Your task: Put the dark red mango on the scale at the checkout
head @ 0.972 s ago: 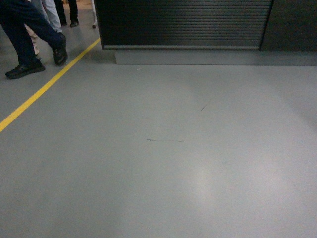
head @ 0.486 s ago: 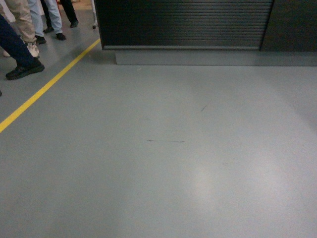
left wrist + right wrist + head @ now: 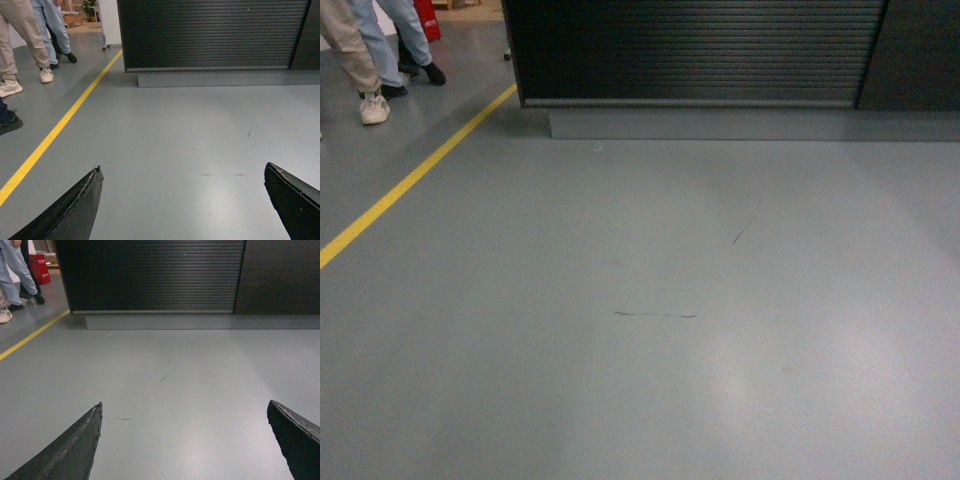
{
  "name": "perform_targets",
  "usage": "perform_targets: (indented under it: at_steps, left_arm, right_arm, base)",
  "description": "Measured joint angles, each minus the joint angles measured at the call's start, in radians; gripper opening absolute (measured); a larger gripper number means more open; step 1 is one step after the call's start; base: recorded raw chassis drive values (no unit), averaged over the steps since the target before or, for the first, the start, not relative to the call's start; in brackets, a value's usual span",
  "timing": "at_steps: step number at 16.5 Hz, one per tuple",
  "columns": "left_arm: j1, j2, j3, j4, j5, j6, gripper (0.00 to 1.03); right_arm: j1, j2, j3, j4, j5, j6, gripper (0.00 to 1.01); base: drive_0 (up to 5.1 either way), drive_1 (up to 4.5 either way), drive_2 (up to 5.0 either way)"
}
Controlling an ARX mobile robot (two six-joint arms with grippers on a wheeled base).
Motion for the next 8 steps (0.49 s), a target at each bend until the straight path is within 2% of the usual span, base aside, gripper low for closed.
perform_targets:
  at_steps: [8]
  left_arm:
    - [0.0,0.0,0.0,0.0,0.0,0.0,0.98]
  right_arm:
    - [0.0,0.0,0.0,0.0,-0.001,0.0,0.98]
  base:
    - [0.0,4.21,-4.1]
